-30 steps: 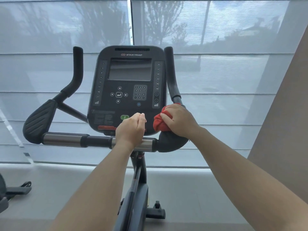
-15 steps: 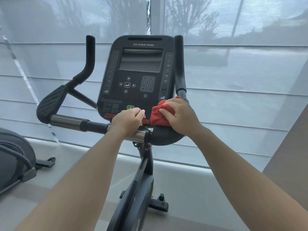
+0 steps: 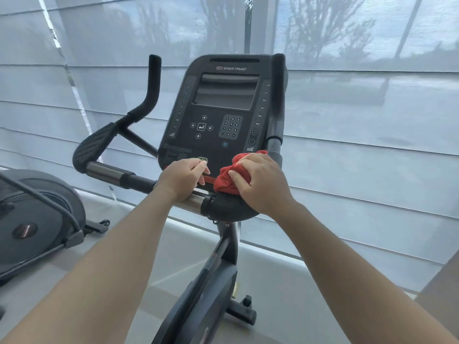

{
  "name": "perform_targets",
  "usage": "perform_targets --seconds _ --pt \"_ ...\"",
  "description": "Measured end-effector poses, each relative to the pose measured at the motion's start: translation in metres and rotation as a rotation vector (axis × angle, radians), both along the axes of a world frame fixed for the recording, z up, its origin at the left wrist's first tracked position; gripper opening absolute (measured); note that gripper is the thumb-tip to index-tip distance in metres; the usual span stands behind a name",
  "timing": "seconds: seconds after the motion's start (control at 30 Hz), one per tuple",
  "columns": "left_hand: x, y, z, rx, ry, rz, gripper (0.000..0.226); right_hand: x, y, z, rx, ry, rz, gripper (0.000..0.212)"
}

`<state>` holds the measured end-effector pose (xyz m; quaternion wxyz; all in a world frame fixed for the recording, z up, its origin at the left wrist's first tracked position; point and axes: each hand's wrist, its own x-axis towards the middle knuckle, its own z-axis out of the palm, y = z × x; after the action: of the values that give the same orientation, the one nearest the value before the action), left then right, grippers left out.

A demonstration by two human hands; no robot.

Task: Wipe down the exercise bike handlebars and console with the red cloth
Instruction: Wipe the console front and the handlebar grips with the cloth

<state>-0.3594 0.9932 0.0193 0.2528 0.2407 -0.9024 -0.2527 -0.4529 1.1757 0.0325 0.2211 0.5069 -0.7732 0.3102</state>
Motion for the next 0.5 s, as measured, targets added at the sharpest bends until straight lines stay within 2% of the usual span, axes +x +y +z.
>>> perform_targets --seconds 0.2,0.5 --pt "-0.002 -0.003 0.000 0.010 -0.004 -0.006 0.033 0.002 0.001 -0.001 -0.017 0.007 -0.003 0.028" --pt "-0.005 -0.005 0.000 -0.084 -0.202 -0.019 0.031 0.017 0.013 -0.009 -0.110 -0.028 0.036 0.018"
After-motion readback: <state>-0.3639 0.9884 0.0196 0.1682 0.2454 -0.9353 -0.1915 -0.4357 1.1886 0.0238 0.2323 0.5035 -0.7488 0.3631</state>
